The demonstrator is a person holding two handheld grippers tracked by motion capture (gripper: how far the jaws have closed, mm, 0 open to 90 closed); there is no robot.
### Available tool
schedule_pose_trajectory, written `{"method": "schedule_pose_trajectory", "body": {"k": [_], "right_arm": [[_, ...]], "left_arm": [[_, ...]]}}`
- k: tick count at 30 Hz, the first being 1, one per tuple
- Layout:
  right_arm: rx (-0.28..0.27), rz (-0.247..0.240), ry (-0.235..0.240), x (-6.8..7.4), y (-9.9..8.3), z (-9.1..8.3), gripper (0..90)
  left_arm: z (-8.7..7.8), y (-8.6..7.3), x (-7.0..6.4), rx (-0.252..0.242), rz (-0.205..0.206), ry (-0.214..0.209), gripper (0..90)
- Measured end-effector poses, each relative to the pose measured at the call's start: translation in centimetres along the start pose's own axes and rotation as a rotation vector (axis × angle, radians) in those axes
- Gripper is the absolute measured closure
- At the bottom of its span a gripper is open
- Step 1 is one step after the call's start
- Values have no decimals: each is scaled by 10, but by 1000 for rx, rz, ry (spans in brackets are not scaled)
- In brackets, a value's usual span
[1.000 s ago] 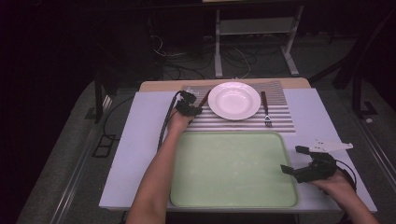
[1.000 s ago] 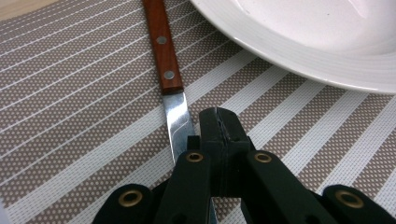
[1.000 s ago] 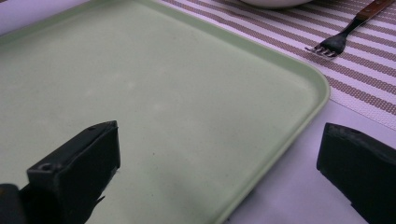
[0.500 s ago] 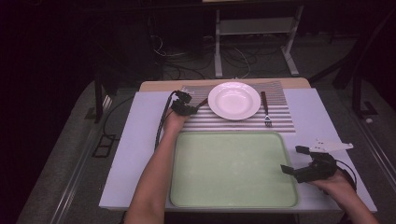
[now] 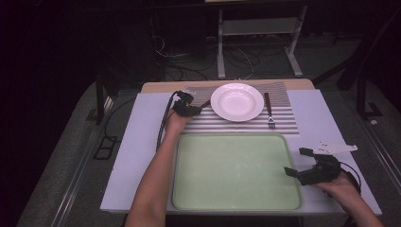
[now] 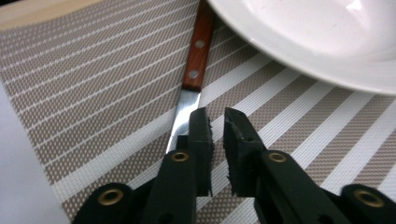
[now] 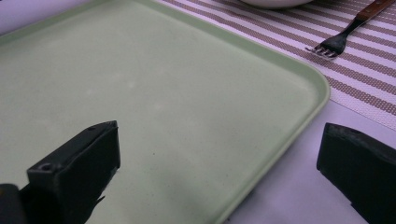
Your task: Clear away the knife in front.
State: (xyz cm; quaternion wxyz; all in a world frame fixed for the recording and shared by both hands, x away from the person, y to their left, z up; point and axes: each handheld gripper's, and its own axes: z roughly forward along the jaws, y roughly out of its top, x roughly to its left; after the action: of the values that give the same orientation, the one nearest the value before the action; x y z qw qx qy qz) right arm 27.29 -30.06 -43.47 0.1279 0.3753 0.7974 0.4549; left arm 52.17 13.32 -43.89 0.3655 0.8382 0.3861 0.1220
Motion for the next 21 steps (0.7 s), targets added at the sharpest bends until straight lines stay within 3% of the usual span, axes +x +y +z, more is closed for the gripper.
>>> {"method": "schedule_pose_trajectory", "body": {"k": [7,21], "right_arm": [[-2,2,0,0,0,0,0],[-3,4,6,0,0,-1,0]], "left_arm": [[-2,9,2,-14,7,6,714],[8,28,13,-22,13,18,672]]}}
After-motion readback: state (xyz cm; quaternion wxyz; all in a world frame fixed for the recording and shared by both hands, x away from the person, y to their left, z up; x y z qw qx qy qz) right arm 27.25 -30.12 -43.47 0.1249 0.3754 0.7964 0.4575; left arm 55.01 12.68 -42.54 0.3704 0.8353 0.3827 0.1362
